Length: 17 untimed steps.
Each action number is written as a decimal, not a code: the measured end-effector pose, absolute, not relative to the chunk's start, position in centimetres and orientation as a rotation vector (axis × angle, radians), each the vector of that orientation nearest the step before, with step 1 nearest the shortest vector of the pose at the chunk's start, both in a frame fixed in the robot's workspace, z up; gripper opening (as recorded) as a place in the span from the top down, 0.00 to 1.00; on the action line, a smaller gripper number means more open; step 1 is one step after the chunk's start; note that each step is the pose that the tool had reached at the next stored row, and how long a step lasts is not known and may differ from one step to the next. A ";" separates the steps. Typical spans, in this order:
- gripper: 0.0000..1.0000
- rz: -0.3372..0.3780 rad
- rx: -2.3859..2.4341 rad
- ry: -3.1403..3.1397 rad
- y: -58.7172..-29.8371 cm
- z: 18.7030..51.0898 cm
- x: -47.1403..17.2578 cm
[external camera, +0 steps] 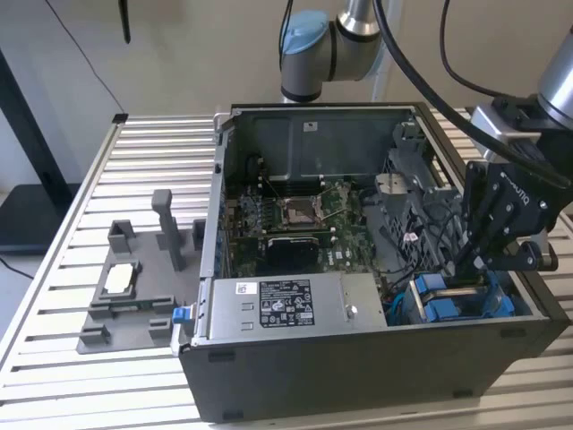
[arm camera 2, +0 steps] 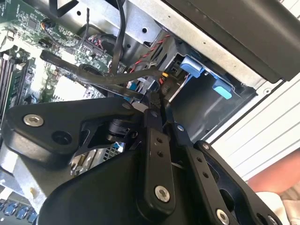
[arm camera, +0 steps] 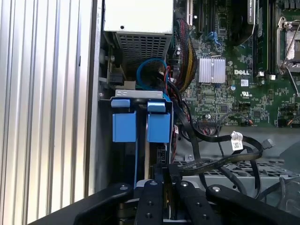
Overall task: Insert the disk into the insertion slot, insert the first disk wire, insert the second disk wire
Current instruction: 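Insert the second disk wire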
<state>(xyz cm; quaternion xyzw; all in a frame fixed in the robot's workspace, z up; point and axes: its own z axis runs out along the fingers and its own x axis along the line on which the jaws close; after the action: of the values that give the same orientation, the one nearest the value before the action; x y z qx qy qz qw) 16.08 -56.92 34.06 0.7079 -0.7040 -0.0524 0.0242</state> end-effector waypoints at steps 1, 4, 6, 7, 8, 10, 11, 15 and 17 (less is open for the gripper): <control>0.84 -0.162 2.190 -2.179 -56.9 34.0 16.1; 0.84 -0.162 2.191 -2.179 -56.9 34.0 16.1; 0.84 -0.161 2.191 -2.179 -56.9 34.0 16.1; 0.84 -0.161 2.191 -2.179 -56.9 33.9 16.1; 0.84 -0.162 2.191 -2.179 -57.0 33.9 16.1; 0.84 -0.164 2.192 -2.180 -57.0 33.9 16.1; 0.84 -0.164 2.192 -2.180 -57.0 33.9 16.1; 0.84 -0.168 2.195 -2.182 -57.0 33.8 16.1; 0.84 -0.174 2.198 -2.184 -57.0 33.8 16.1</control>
<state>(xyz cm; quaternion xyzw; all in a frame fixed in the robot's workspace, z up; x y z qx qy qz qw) 16.08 -56.96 33.80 0.7082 -0.7035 -0.0561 0.0192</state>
